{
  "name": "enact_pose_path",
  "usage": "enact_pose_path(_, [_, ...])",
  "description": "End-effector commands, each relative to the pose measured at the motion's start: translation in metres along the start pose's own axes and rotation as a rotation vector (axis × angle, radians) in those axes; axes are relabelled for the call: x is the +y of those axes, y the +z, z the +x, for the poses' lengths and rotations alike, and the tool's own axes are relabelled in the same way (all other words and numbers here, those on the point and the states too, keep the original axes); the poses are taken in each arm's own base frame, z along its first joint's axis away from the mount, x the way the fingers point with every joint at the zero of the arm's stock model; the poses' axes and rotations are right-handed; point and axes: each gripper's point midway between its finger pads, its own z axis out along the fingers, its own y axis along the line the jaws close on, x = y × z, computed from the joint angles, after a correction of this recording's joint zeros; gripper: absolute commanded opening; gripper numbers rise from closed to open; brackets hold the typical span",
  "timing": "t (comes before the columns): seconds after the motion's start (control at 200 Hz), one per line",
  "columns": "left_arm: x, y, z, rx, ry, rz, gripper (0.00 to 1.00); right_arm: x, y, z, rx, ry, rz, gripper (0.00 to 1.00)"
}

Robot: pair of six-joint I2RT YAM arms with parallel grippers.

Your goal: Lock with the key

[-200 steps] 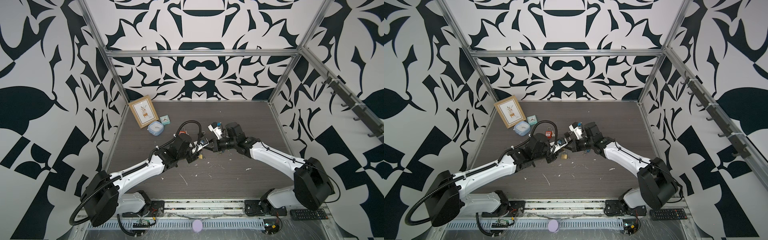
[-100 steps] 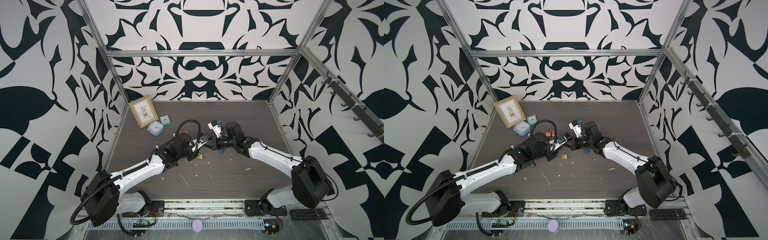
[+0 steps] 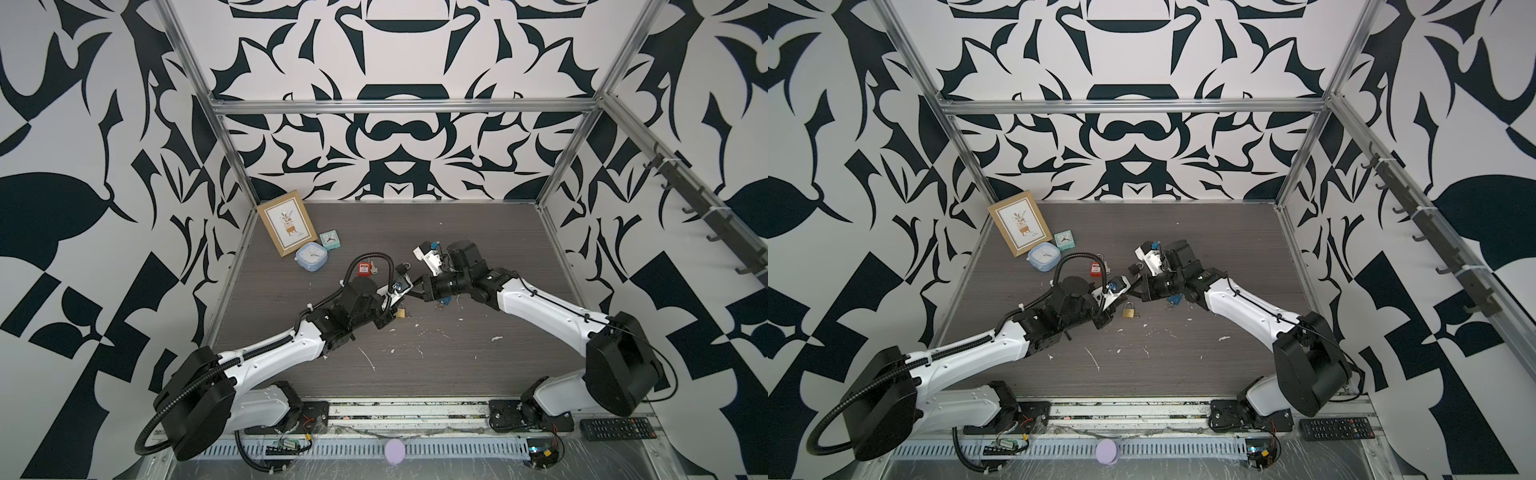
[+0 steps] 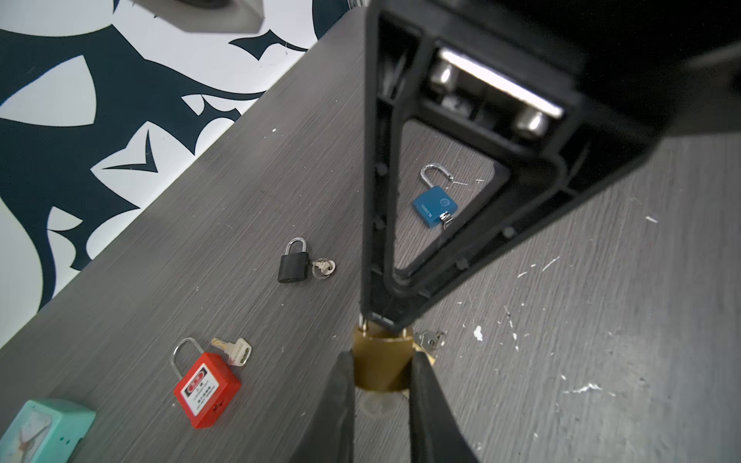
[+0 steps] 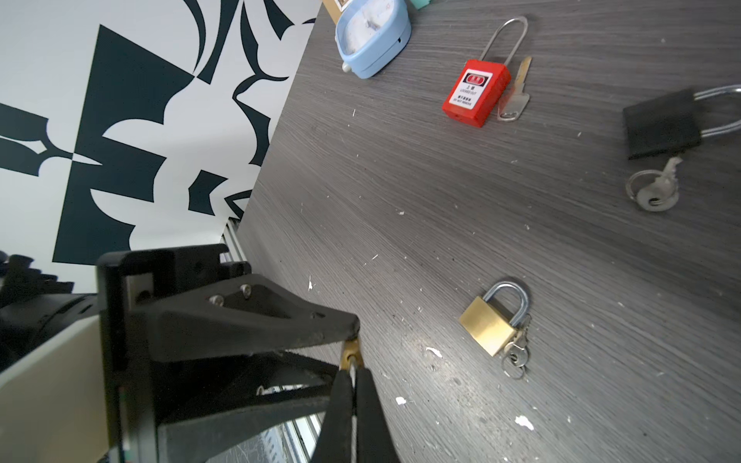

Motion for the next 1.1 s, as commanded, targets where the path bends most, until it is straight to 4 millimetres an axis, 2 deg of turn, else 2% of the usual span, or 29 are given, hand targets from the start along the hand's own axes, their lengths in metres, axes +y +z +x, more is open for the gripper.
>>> enact_pose_path(0.0, [0.005,-0.011,-0.021,-0.113,-0.073,-0.029,0.00,0.013,-0.018,-0.009,0.000,-0.028,-0.008,0.14])
enact_pose_path(0.105, [0.002,-0.013,-0.006,-0.075,-0.109,-0.024,0.00,0.018,-0.030,-0.023,-0.037,-0.053,0.000,0.26])
enact_pose_path(0.21, [0.001,-0.015,-0.003,-0.071,-0.136,-0.020,0.00,0.021,-0.041,-0.033,-0.079,-0.077,0.010,0.34])
enact_pose_path(0.415, [0.012,-0.018,-0.029,-0.139,-0.295,-0.045,0.00,0.020,-0.051,-0.037,-0.162,-0.138,0.036,0.44])
enact_pose_path(0.525, [0.020,-0.019,-0.047,-0.201,-0.473,-0.052,0.00,0.014,-0.052,-0.035,-0.220,-0.182,0.049,0.46])
enact_pose_path(0.58, [0.031,-0.019,-0.050,-0.221,-0.608,-0.099,0.00,0.013,-0.052,-0.033,-0.251,-0.207,0.040,0.46])
enact_pose_path(0.645, [0.050,-0.020,-0.042,-0.226,-0.816,-0.195,0.00,0.014,-0.052,-0.031,-0.291,-0.245,0.024,0.46])
enact_pose_path(0.705, [0.058,-0.021,-0.032,-0.216,-0.984,-0.252,0.00,0.017,-0.051,-0.026,-0.325,-0.300,0.015,0.46])
enact_pose_path(0.87, [0.063,-0.022,-0.011,-0.212,-1.345,-0.311,0.00,0.024,-0.050,-0.018,-0.432,-0.447,0.029,0.48])
enact_pose_path(0.95, [0.062,-0.018,-0.005,-0.187,-1.456,-0.301,0.00,0.028,-0.045,-0.016,-0.470,-0.485,0.029,0.48])
enact_pose_path(1.095, [0.061,-0.012,-0.001,-0.135,-1.558,-0.254,0.00,0.034,-0.029,-0.016,-0.472,-0.505,0.015,0.46])
